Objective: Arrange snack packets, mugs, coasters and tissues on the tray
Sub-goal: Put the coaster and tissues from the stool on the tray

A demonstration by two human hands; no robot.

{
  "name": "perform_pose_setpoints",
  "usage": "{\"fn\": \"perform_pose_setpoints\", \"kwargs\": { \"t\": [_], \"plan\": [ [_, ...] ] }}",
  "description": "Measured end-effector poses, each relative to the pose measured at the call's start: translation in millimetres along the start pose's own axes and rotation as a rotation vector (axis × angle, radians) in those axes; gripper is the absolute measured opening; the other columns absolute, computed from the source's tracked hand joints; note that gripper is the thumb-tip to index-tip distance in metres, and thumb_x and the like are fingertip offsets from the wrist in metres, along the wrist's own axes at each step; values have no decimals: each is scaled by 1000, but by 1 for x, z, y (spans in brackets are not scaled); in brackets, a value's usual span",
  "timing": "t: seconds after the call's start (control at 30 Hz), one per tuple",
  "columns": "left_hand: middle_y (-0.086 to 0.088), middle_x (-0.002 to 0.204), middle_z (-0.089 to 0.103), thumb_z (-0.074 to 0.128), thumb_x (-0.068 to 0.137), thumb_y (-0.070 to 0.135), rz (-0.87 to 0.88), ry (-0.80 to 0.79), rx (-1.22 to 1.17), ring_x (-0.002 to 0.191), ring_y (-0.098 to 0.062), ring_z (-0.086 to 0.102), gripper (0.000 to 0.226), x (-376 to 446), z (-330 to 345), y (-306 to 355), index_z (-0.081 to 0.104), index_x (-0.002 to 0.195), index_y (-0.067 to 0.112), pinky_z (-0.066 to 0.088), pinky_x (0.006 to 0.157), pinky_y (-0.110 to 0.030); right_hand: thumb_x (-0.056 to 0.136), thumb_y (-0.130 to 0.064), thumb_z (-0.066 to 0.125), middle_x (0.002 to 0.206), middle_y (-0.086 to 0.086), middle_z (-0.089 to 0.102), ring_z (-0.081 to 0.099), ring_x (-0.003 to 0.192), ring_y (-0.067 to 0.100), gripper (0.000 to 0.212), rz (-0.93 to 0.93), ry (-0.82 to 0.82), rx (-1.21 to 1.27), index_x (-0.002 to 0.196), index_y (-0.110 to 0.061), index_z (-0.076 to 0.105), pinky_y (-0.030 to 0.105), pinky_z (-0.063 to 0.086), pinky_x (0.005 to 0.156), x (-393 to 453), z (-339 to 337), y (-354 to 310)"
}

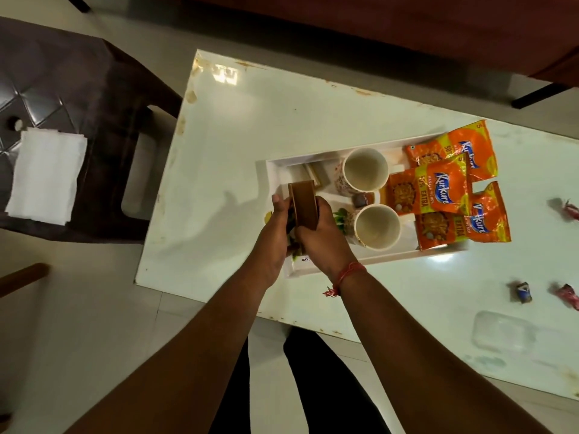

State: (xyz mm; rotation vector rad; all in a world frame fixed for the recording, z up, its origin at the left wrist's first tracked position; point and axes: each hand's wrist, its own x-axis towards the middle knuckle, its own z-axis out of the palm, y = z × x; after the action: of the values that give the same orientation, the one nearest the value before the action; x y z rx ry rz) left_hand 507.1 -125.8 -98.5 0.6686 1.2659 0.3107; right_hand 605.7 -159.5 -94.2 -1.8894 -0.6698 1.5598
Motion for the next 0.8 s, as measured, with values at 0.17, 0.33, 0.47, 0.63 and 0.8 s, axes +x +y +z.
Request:
{"fn": "perform_pose_setpoints", "kwargs": {
  "t": [0.17,0.33,0.47,0.63,0.8],
  "plan": [
    [36,84,69,16,98,62,15,0,20,80,18,64,50,-1,-2,-1,65,89,62,51,58,-10,86,-11,60,107,-20,61,62,98,1,57,-20,33,-13,119,-52,37,21,57,79,1,2,2],
    [30,122,61,15,100,55,61,56,52,112,6,58,45,-12,-20,4,48,129,45,52,89,-16,91,-16,60,148,-6,40,38,134,11,71,-89,214,-184,152,-25,25,23,33,106,-17,10,-3],
    [3,157,34,15,100,53,72,86,12,141,-17,37,59,-26,-57,14,29,152,27,33,116,-40,92,-13,58,162,2,23,17,151,20,74,-238,284,-347,155,-18,20,42,25,121,-35,37,-15],
    [7,155,37,19,98,57,77,156,-15,139,-12,40,60,-45,-122,34,34,150,29,33,116,-39,96,-20,58,163,0,23,16,151,14,64,-315,167,-407,153,-18,28,40,27,121,-35,100,-40],
    [9,128,63,40,101,44,220,375,5,117,-7,59,40,-65,-209,61,58,131,25,46,103,-31,98,-32,55,153,-9,41,36,140,6,50,-250,13,-349,145,-24,41,21,29,112,-15,178,-77]
  ]
}}
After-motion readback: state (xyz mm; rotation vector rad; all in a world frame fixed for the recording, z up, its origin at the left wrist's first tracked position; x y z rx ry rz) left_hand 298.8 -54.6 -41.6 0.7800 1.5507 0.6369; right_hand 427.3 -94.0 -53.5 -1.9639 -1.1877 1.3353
